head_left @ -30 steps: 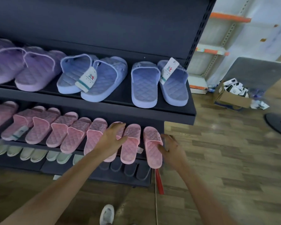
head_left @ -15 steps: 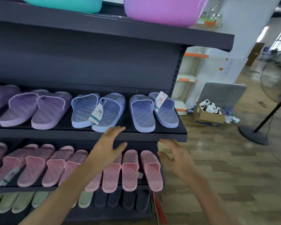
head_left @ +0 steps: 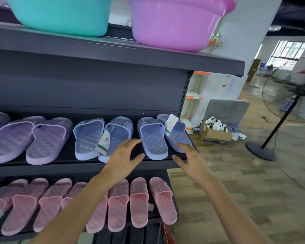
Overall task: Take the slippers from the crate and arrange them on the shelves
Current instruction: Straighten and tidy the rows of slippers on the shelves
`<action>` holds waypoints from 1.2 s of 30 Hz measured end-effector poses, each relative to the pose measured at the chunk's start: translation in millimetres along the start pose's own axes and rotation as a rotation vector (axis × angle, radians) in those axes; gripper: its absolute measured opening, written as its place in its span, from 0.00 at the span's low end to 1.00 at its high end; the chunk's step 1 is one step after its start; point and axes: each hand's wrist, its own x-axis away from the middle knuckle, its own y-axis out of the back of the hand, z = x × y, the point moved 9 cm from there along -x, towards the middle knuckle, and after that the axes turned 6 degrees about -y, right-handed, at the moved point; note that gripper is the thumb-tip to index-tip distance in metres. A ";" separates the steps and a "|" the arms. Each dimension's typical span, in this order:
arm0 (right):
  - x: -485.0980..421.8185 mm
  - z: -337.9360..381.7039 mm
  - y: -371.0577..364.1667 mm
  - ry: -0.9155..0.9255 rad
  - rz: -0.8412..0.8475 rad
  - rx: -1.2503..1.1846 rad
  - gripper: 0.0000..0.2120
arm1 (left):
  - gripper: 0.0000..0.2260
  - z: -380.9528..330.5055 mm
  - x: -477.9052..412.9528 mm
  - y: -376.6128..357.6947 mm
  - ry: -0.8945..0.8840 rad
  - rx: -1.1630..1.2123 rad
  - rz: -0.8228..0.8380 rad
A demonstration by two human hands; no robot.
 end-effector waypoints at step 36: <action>-98.3 -53.3 -19.6 0.069 -0.097 -0.083 0.34 | 0.57 45.8 -105.1 -103.2 0.100 -0.381 0.332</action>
